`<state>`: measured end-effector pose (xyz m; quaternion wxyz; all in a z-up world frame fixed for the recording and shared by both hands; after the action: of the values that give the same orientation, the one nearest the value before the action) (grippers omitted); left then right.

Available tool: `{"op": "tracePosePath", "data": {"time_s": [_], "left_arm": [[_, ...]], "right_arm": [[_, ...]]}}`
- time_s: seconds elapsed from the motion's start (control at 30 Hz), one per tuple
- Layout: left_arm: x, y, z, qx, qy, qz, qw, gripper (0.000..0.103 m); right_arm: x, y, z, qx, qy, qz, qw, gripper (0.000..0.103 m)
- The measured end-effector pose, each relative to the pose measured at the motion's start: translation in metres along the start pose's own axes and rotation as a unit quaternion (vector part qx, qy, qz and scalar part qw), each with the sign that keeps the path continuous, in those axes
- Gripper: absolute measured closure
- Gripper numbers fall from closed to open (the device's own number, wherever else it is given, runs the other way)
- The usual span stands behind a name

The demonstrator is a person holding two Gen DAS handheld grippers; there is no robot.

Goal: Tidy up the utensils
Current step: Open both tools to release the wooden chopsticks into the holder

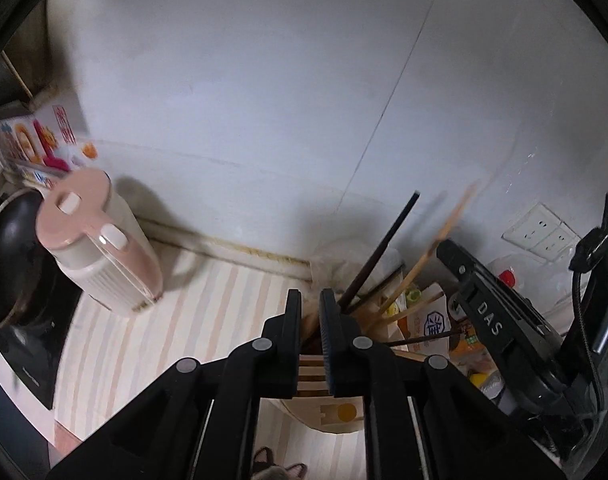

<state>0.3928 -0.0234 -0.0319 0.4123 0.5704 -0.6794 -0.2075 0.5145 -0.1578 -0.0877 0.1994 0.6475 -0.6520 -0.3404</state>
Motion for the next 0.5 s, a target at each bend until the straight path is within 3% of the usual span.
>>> {"op": "tracePosePath", "data": {"time_s": [0.07, 0.1, 0.13, 0.27, 0.33, 0.5], "left_arm": [[-0.001, 0.008, -0.002, 0.013, -0.006, -0.013, 0.9998, 0.072], [-0.003, 0.012, -0.002, 0.02, -0.005, -0.017, 0.9996, 0.046], [-0.006, 0.014, -0.002, 0.027, -0.003, -0.02, 0.9994, 0.028], [-0.018, 0.027, 0.008, 0.051, -0.006, -0.046, 0.9976, 0.019], [-0.024, 0.026, 0.016, 0.053, -0.016, -0.07, 0.996, 0.005], [-0.029, 0.015, 0.043, 0.047, -0.05, -0.112, 0.9913, 0.0]], "right_arm": [[0.006, 0.006, 0.001, -0.002, -0.005, 0.0, 1.0, 0.073], [0.009, 0.011, 0.003, -0.003, -0.006, -0.002, 1.0, 0.068], [0.011, 0.014, 0.004, -0.004, -0.007, 0.0, 1.0, 0.067], [0.026, 0.035, 0.013, -0.002, -0.013, 0.013, 1.0, 0.056], [0.032, 0.047, 0.022, 0.002, -0.013, 0.024, 1.0, 0.051], [0.041, 0.063, 0.054, -0.001, 0.014, 0.06, 0.998, 0.024]]}}
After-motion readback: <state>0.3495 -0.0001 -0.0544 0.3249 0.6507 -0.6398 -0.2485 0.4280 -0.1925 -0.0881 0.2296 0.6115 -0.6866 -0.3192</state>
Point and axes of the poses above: each gripper's, at about its wrist camera, not at the fingertips, and y roughly against the way its jaws point, x to its right, z to its underside, the point moved 6 cm from there along -y, roughly the way its jaws point, and after that the axes turned 8 degrees about z, right-handed, at the moved point
